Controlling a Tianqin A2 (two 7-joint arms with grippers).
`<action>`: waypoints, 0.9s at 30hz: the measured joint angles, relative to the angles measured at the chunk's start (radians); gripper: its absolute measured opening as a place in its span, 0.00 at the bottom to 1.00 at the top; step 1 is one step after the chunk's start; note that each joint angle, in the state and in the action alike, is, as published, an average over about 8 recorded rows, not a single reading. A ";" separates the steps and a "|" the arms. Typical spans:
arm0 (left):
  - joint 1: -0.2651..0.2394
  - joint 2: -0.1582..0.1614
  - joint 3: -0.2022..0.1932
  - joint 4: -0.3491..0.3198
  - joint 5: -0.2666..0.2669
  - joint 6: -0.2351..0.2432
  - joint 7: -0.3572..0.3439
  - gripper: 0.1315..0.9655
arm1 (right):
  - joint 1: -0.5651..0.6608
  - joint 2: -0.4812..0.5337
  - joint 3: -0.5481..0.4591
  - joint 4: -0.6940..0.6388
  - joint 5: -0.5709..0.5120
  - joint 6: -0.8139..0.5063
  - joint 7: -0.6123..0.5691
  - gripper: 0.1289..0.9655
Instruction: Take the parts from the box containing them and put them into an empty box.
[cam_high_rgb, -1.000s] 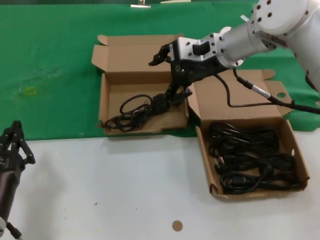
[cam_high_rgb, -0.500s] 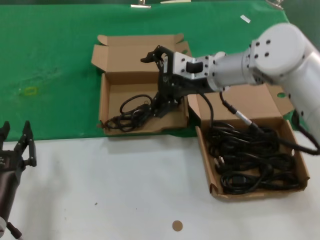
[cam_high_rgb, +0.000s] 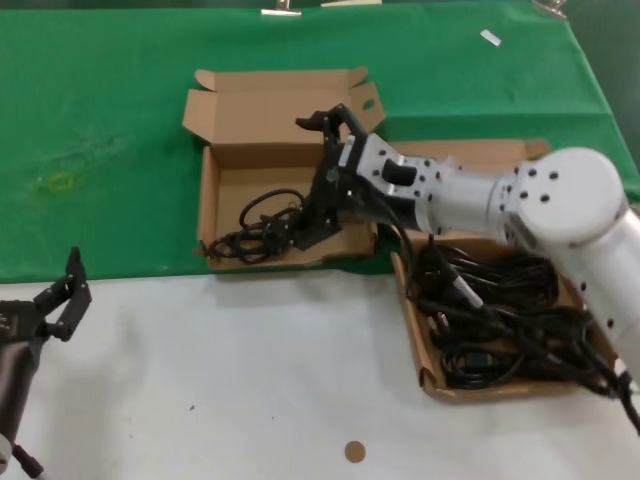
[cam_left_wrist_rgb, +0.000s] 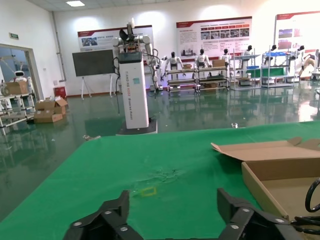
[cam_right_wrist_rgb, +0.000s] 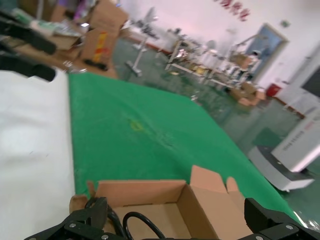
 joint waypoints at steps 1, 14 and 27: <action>0.000 0.000 0.000 0.000 0.000 0.000 0.000 0.49 | -0.017 0.001 0.008 0.012 0.007 0.014 0.002 0.98; 0.000 0.000 0.000 0.000 0.000 0.000 0.000 0.76 | -0.241 0.007 0.115 0.165 0.103 0.200 0.030 1.00; 0.000 0.000 0.000 0.000 0.000 0.000 0.000 0.96 | -0.464 0.014 0.222 0.317 0.198 0.384 0.058 1.00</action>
